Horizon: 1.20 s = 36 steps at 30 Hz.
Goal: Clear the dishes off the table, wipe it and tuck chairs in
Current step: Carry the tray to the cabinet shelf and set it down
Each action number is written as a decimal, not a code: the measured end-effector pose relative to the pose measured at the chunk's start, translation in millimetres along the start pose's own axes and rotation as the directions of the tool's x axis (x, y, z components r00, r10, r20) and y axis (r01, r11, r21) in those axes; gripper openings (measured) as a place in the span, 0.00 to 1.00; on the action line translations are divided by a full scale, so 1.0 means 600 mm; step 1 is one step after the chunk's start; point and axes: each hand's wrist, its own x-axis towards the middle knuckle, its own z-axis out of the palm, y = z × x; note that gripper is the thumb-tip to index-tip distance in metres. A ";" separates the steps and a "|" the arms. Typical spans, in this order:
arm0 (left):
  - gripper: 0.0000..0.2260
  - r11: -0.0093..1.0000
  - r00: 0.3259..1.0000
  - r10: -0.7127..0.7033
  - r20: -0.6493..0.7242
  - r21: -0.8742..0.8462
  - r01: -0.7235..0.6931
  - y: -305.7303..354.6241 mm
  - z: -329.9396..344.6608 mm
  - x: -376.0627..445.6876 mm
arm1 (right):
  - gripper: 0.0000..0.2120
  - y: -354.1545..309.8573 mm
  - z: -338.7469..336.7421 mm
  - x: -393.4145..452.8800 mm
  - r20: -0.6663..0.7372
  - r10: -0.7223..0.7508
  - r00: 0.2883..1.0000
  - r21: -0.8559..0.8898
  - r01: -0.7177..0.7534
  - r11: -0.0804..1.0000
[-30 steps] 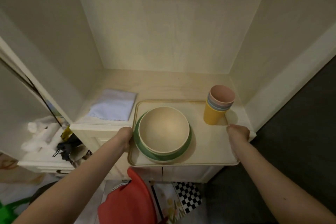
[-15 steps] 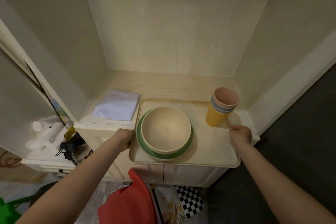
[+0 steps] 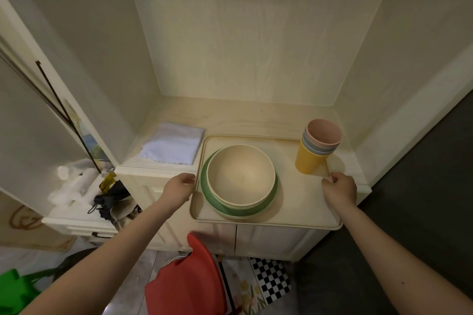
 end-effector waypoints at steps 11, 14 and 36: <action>0.56 0.938 0.939 0.195 0.282 0.224 -0.263 -0.021 -0.027 -0.032 | 0.24 0.003 -0.003 -0.025 -0.005 -0.039 0.999 0.006 0.039 0.999; 0.67 0.867 0.898 0.263 0.351 0.322 -0.380 -0.029 -0.033 -0.036 | 0.24 0.003 -0.001 -0.026 -0.015 -0.043 0.999 0.016 0.043 0.999; 0.61 0.575 0.885 0.406 0.226 0.690 -0.440 -0.005 -0.010 -0.001 | 0.23 -0.006 0.007 0.013 0.029 -0.055 0.998 0.112 0.051 0.992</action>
